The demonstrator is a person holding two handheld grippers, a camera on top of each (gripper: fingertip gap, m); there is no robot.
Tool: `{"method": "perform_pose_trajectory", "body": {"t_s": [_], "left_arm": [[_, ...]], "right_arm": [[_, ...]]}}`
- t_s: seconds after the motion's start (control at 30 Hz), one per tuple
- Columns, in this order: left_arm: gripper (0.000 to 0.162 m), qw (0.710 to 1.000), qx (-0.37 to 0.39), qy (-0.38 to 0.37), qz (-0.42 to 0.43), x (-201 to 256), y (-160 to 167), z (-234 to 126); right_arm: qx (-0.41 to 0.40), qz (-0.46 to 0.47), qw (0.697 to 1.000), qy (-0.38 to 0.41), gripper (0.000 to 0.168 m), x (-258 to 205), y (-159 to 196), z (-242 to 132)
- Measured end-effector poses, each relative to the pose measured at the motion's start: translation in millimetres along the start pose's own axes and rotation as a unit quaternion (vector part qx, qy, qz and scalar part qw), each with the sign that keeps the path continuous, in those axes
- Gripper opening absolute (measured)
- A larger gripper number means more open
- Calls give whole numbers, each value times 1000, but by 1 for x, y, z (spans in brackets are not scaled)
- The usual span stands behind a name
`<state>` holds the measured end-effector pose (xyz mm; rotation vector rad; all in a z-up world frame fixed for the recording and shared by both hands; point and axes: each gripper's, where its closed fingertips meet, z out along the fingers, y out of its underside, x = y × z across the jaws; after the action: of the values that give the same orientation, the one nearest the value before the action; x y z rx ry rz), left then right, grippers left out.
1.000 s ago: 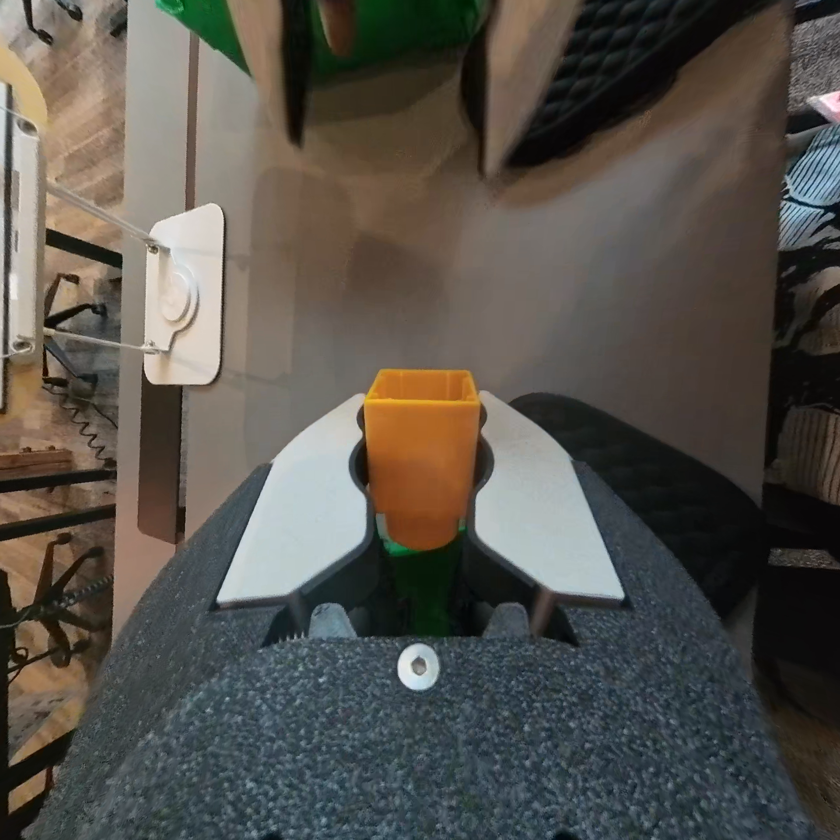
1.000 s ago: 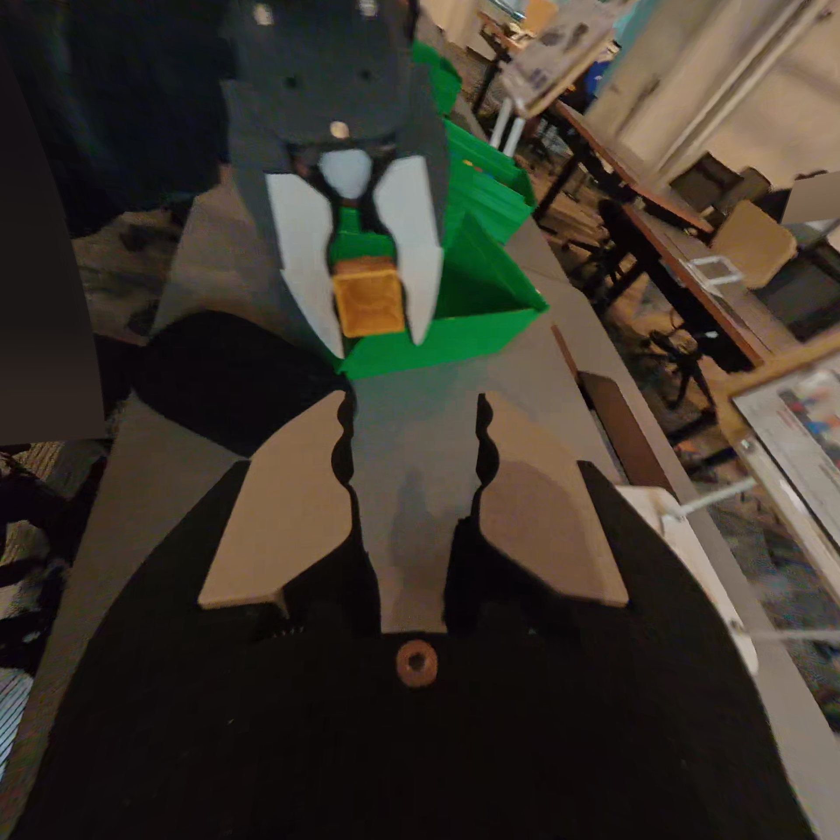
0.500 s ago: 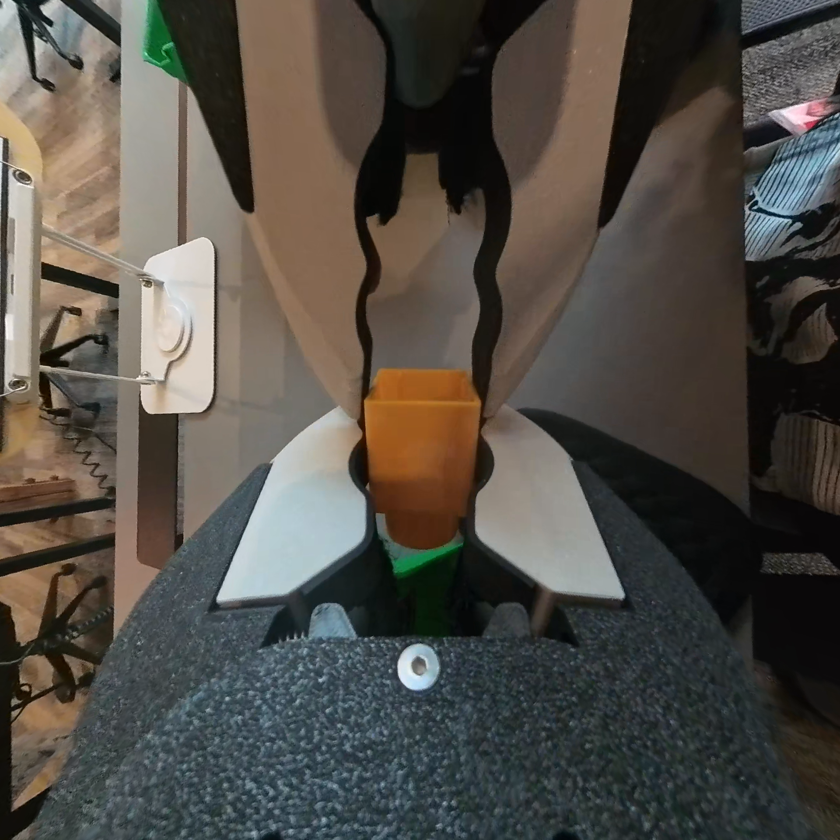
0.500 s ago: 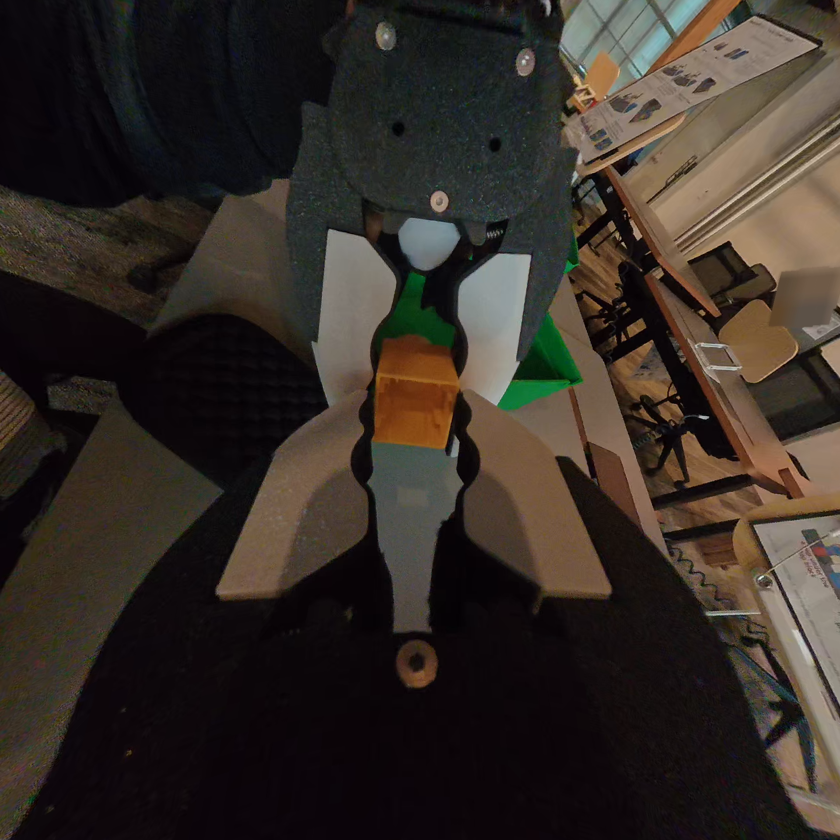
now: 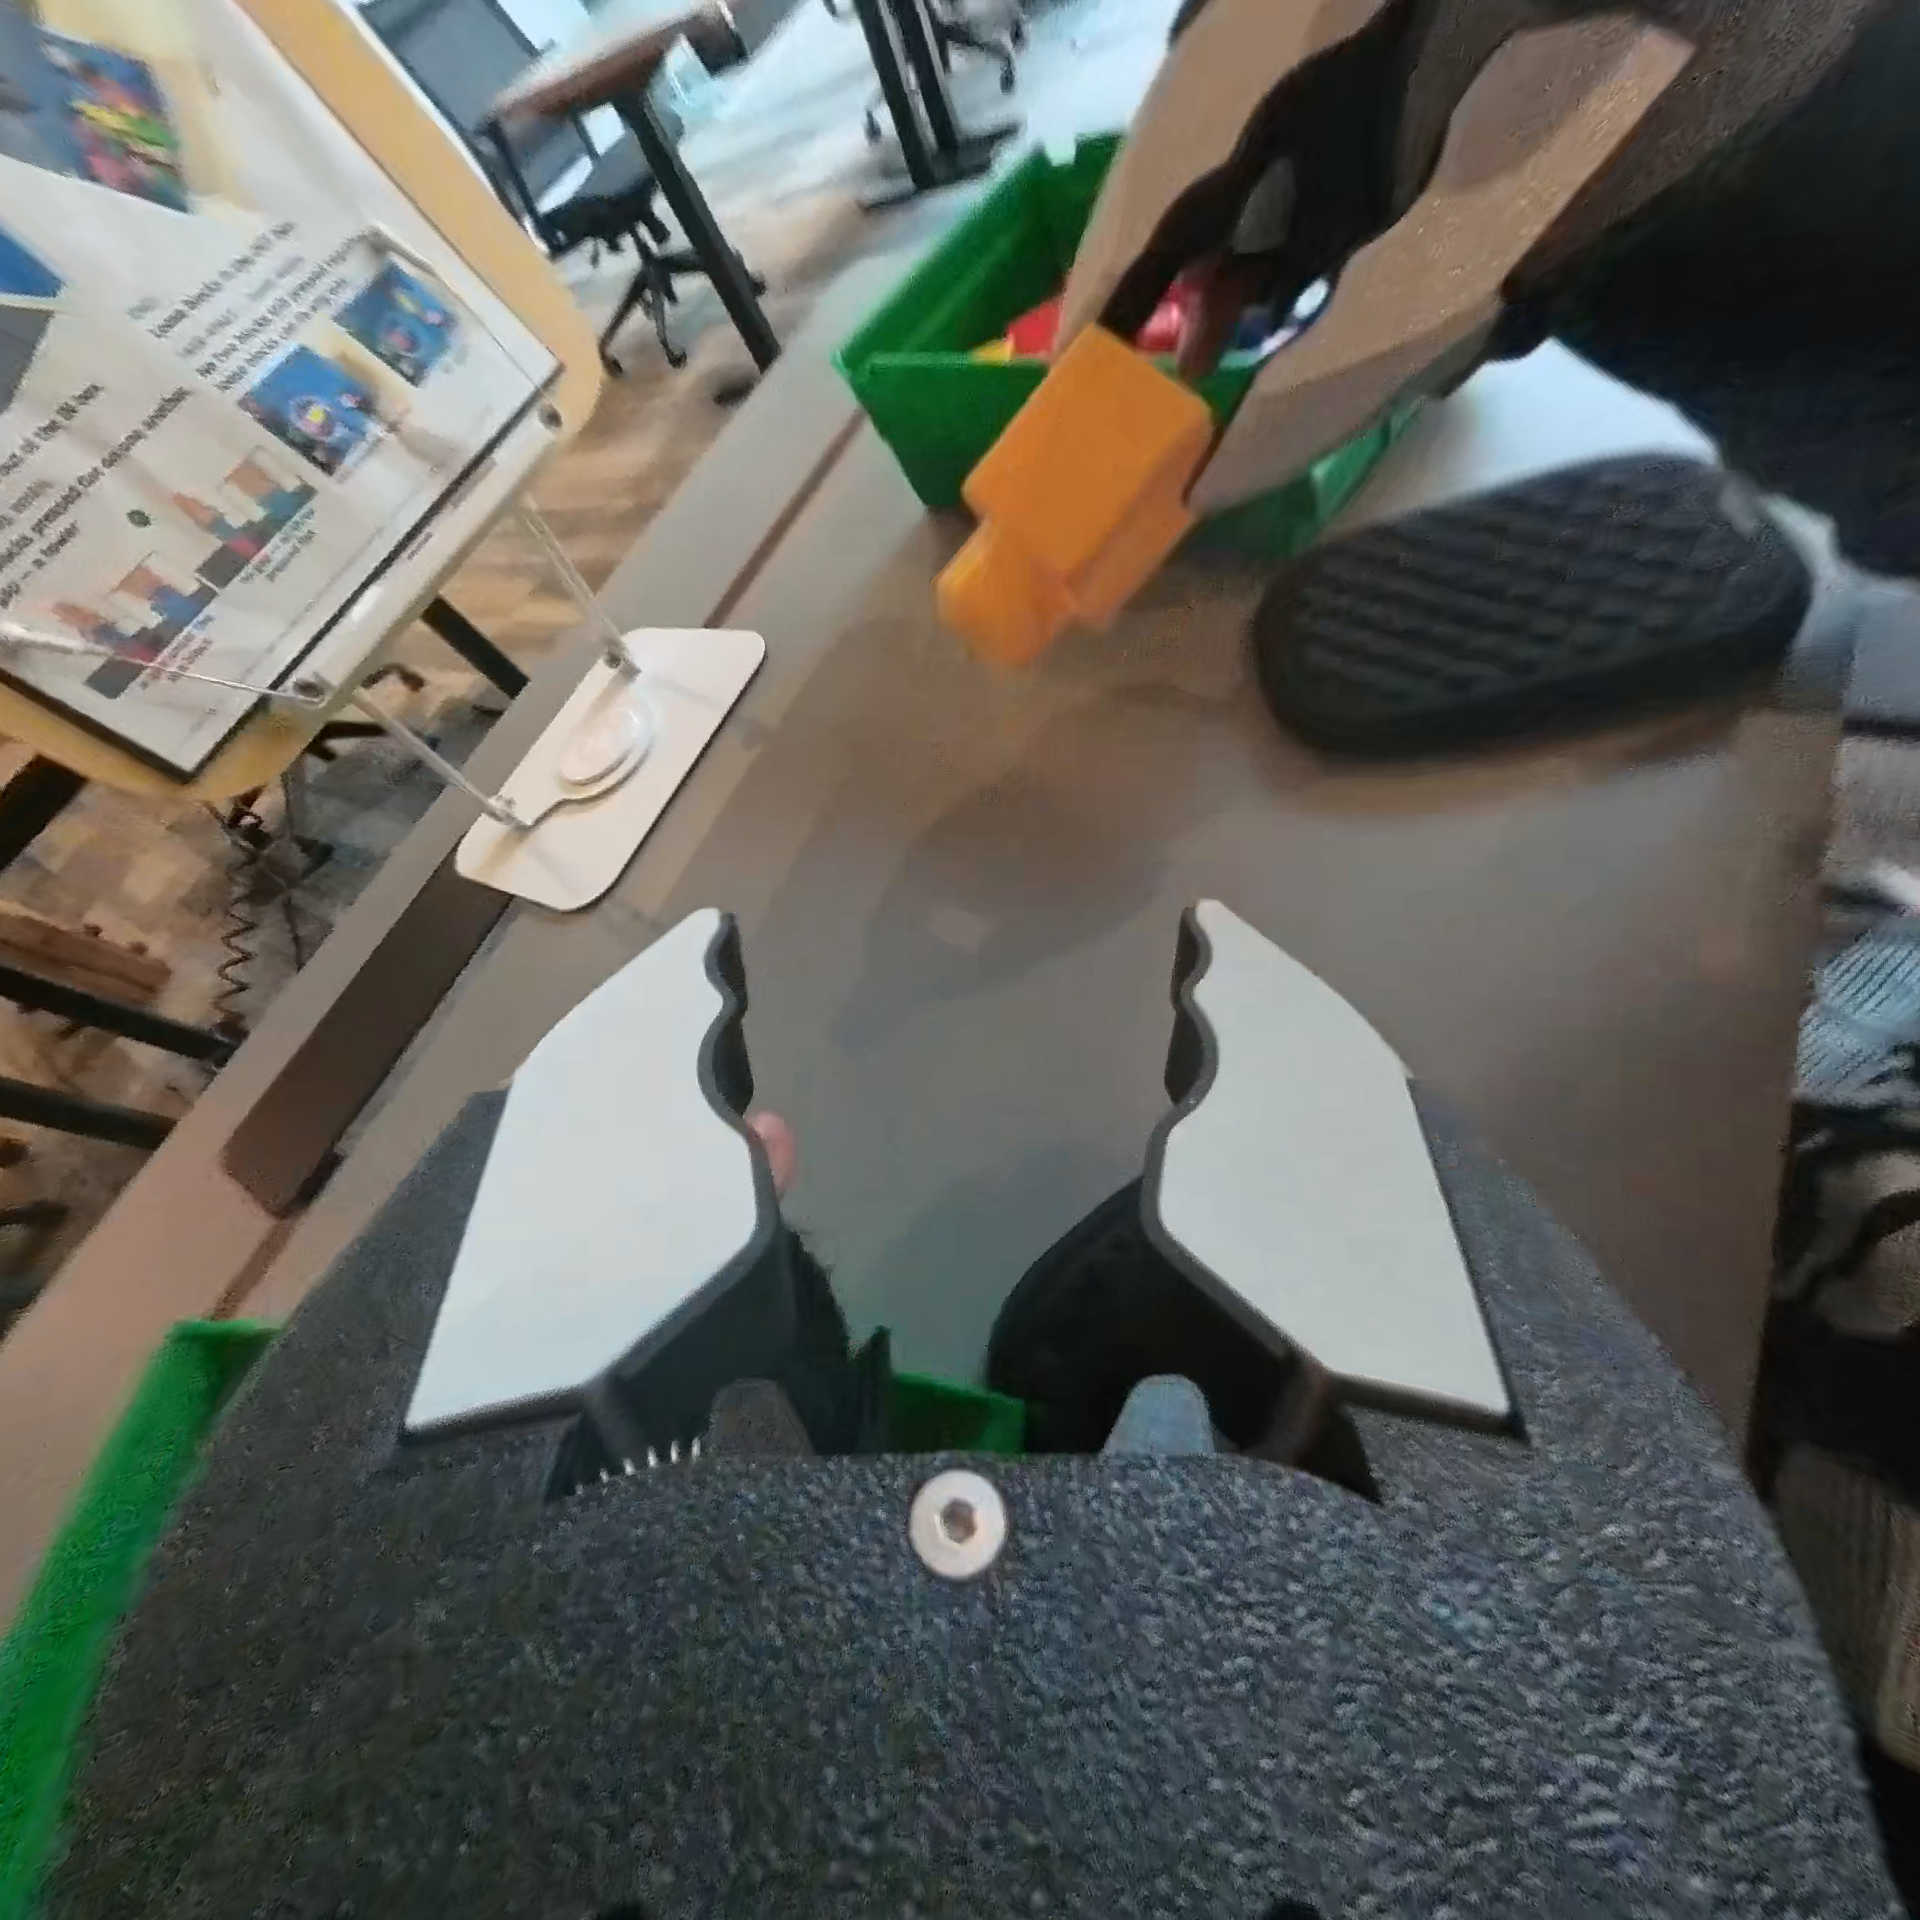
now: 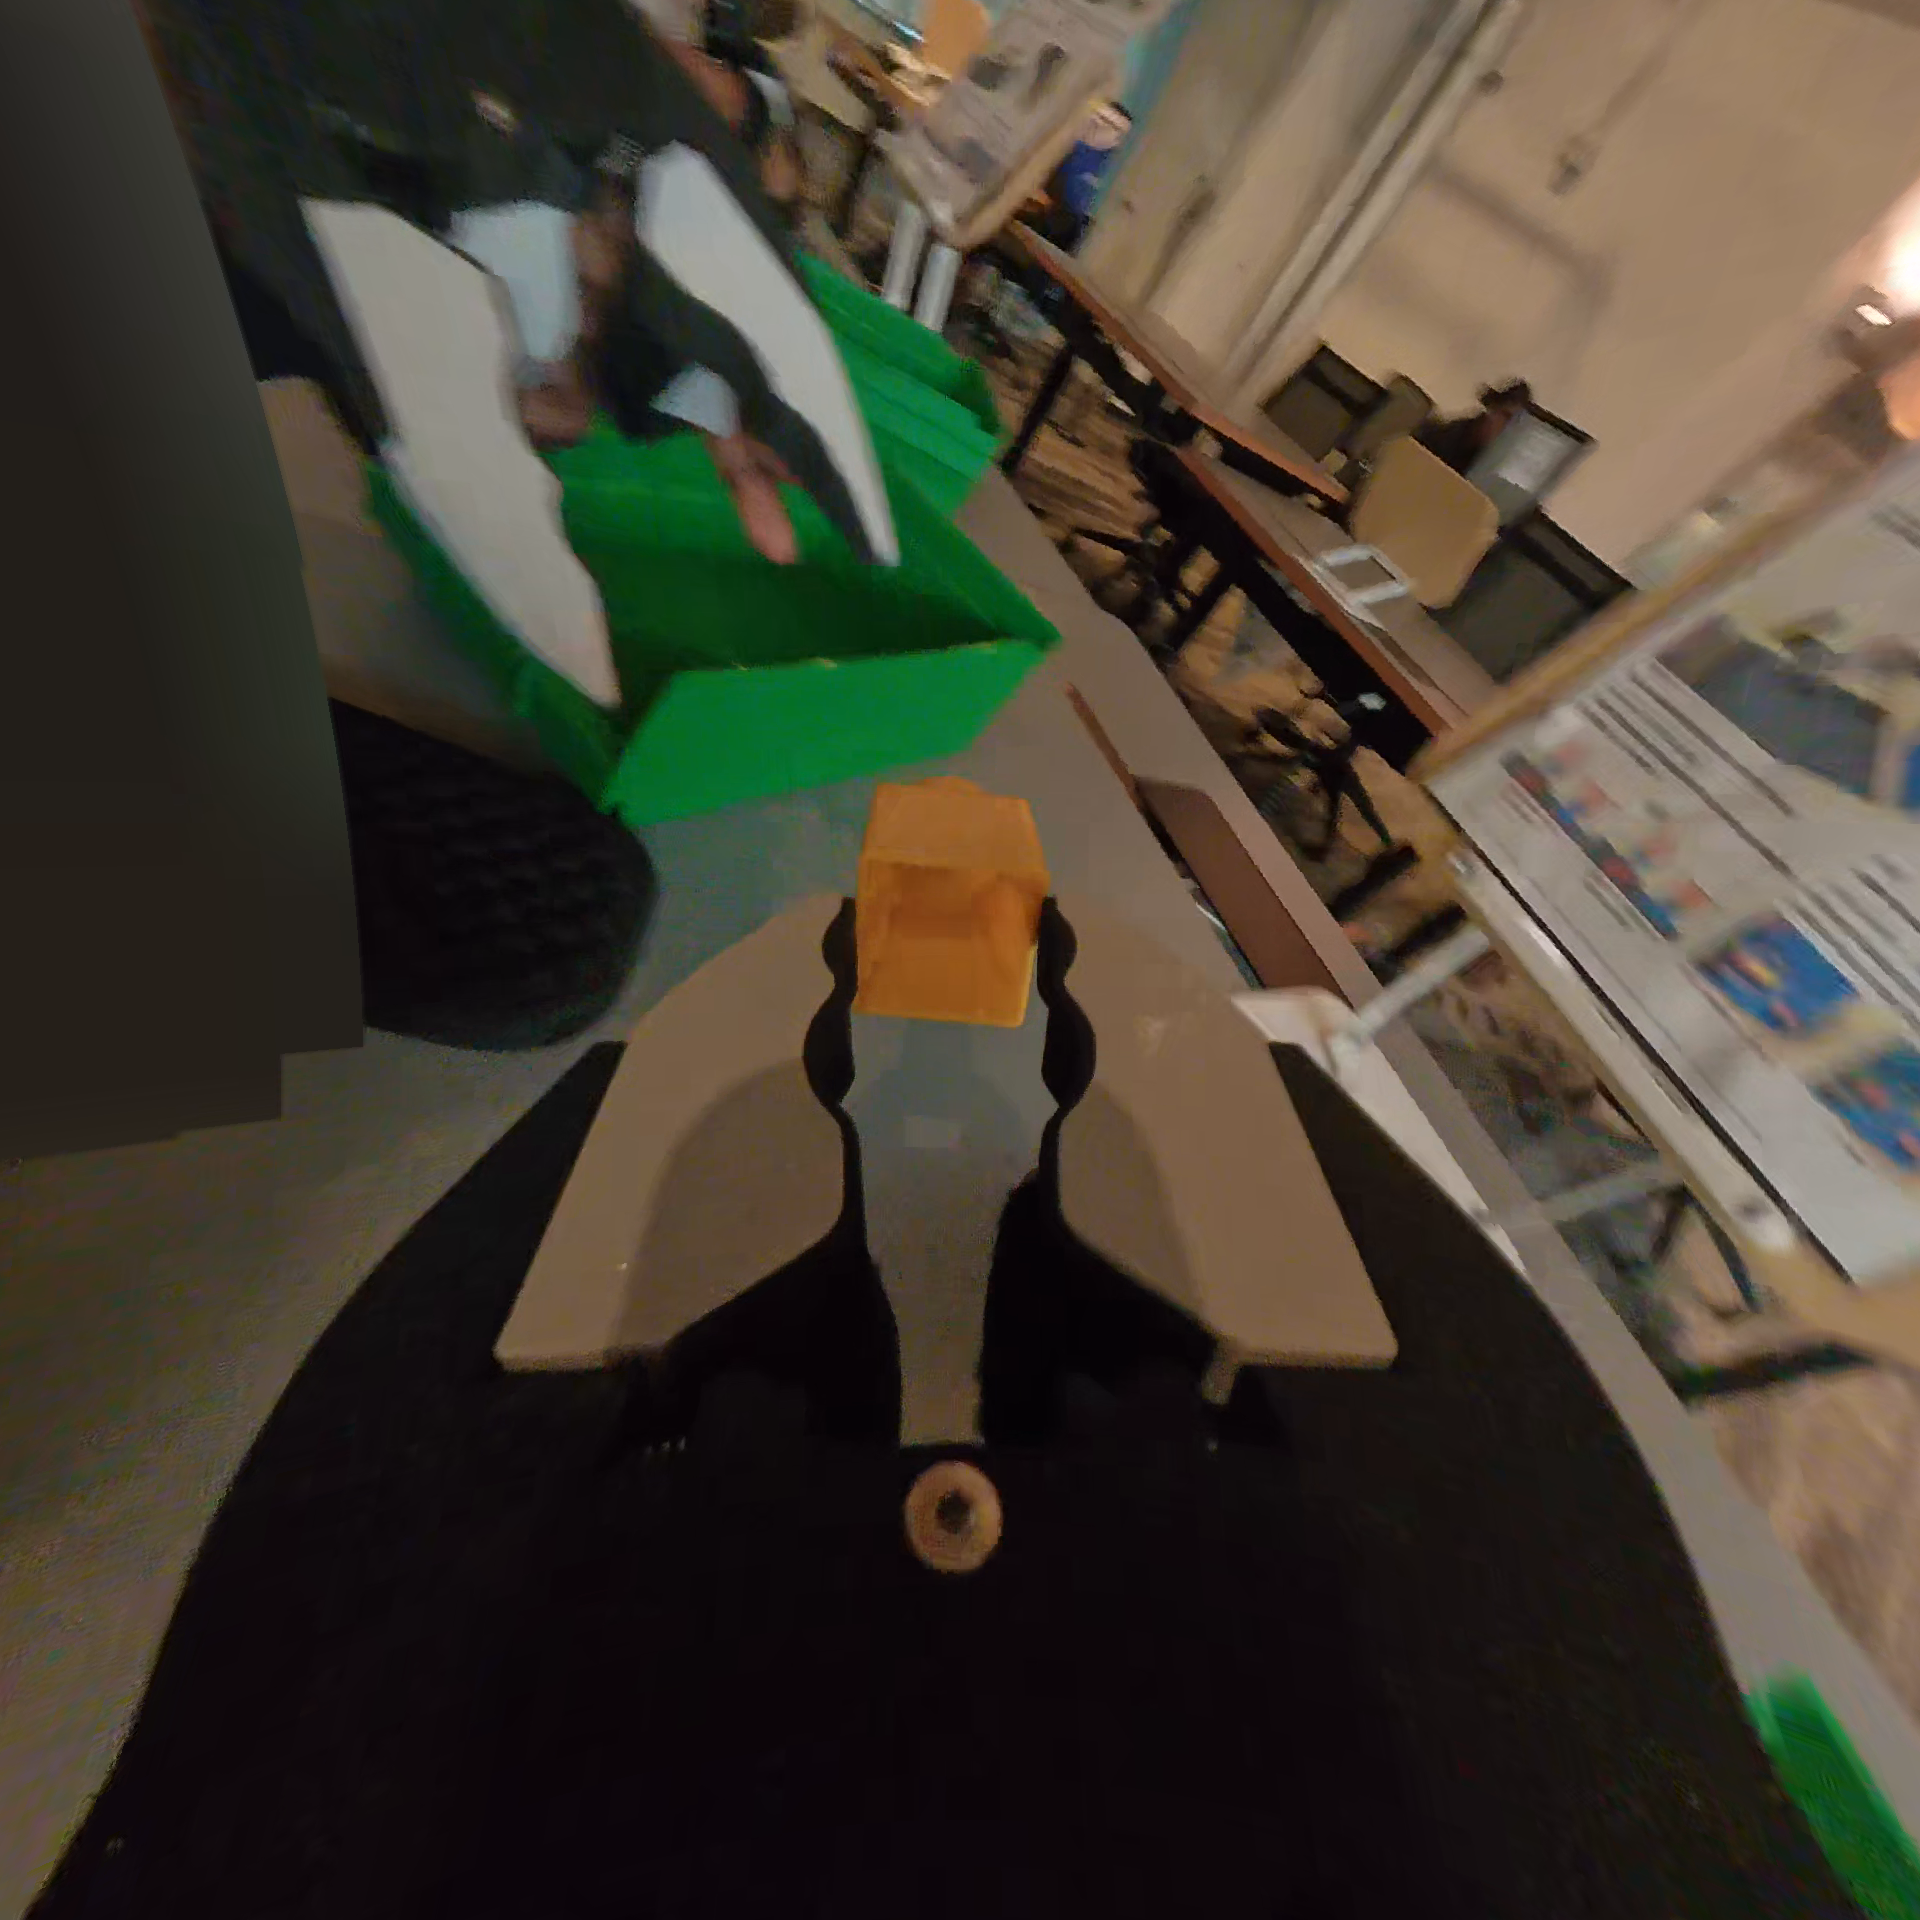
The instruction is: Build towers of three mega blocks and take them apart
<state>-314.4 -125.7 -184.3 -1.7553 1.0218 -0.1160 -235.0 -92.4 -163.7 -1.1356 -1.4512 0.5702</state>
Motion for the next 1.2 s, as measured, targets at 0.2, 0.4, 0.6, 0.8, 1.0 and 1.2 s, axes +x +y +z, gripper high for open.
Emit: {"method": "perform_pose_trajectory", "body": {"t_s": [0.2,0.4,0.6,0.8,1.0,1.2], "left_arm": [[85,991,95,-9,-97,9,-1,-11],[85,951,209,-80,-212,-7,-3,-37],[108,904,288,-69,-309,-13,-1,-65],[110,894,316,-76,-309,-16,0,-77],[108,898,312,-96,-294,-16,4,-83],[108,922,248,-137,-262,-15,24,-74]], "right_arm": [[-80,70,979,172,33,72,58,-79],[-192,137,920,313,33,118,132,-155],[-241,193,888,341,33,123,189,-176],[-265,215,874,345,33,122,217,-175],[-306,225,857,347,34,118,239,-178],[-339,245,846,330,34,108,254,-178]]}}
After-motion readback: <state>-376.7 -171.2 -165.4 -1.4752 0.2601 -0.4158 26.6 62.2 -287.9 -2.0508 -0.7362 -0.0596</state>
